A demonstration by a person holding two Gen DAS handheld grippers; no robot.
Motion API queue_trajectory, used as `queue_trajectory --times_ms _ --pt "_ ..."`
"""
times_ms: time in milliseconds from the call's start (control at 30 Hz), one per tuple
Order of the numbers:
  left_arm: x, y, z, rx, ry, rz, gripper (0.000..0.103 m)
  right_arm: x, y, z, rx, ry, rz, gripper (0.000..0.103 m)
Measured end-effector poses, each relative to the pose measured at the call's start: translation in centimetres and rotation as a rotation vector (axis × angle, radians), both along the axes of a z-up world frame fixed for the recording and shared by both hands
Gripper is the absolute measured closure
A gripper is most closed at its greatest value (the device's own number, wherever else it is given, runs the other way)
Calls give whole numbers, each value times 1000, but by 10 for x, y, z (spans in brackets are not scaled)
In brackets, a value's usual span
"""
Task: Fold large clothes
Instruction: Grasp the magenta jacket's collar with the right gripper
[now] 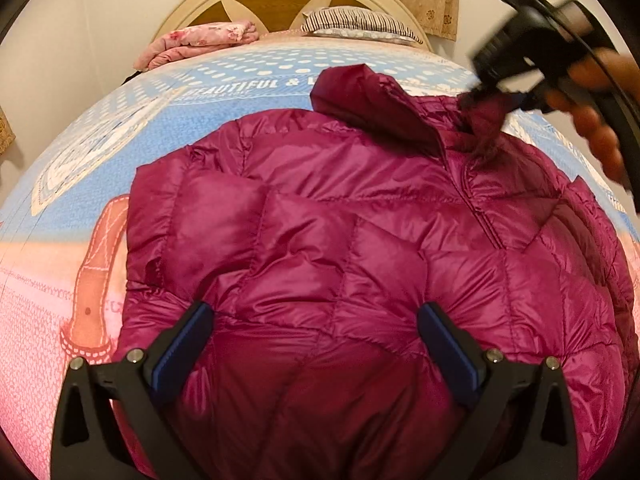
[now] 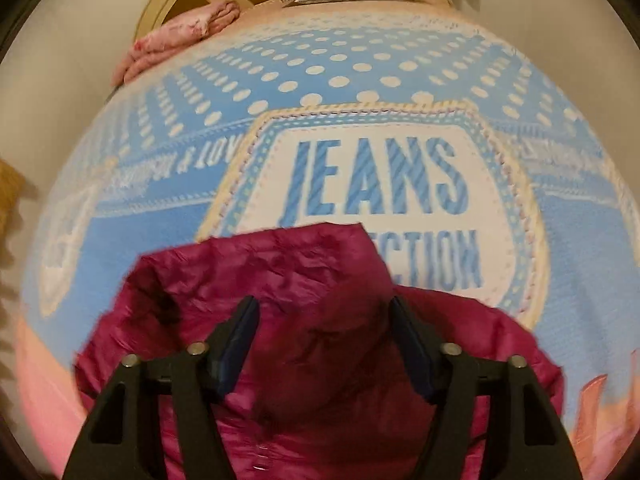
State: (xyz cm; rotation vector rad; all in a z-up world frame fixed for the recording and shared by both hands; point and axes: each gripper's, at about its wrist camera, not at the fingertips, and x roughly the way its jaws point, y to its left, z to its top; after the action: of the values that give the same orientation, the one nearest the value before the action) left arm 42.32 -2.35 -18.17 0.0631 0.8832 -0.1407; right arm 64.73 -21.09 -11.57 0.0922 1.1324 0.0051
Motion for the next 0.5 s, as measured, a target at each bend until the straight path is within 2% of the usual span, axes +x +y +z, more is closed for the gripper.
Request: queue_trajectory --times_ms 33,67,100,300,400,500 --pt "0 0 0 0 0 0 0 -3 -3 -1 -8 0 6 71" --pt "0 0 0 1 0 0 0 -11 -6 0 -27 -11 22 82" --pt "0 0 0 1 0 0 0 -20 -11 1 -43 -25 39 88" --pt "-1 1 1 -7 -7 -2 0 -58 -43 2 -50 -86 62 92" --pt "-6 13 12 -62 -21 -10 0 -66 -57 -11 -21 -88 43 92" --pt "-11 29 34 -118 -57 24 0 -72 -60 -21 -8 -110 45 92"
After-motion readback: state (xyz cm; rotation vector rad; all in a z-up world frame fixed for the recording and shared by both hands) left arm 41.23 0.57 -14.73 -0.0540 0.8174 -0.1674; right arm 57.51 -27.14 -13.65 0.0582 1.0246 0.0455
